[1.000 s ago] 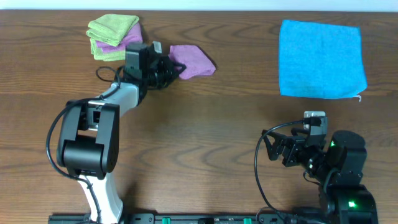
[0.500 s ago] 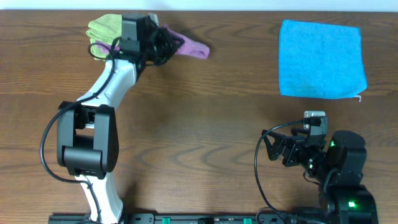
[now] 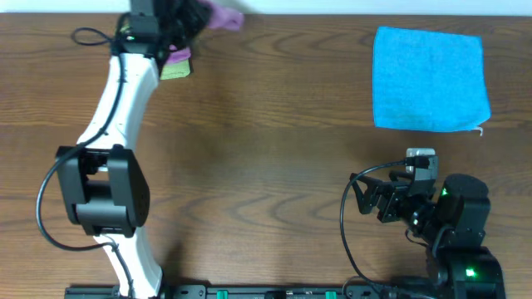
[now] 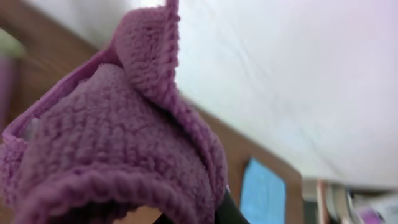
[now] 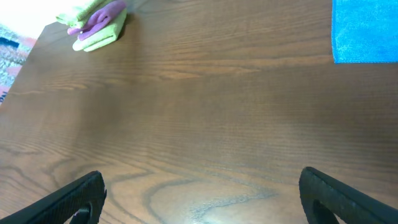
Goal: Fold the cloth
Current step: 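Move the held pink cloth onto the green cloth stack at far left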
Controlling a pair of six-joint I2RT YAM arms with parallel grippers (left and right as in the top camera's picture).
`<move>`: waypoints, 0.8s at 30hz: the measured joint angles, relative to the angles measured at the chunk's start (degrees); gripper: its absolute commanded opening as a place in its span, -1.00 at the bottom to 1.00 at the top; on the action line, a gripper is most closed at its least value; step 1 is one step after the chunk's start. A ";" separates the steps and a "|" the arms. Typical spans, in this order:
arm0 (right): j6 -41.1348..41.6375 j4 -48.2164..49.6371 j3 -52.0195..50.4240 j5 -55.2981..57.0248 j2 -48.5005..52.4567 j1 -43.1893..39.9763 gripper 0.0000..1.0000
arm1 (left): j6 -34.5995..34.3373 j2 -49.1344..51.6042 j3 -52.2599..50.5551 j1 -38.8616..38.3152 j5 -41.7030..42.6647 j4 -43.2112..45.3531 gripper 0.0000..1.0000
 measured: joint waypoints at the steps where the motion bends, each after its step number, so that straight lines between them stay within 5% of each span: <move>1: 0.00 0.00 0.00 -0.02 0.00 0.00 0.98 | 0.20 0.00 0.07 0.72 -0.92 0.42 -0.89; 24: 0.00 0.00 0.00 -0.02 0.00 0.00 0.98 | 4.48 8.55 0.28 5.14 -14.16 17.64 -0.88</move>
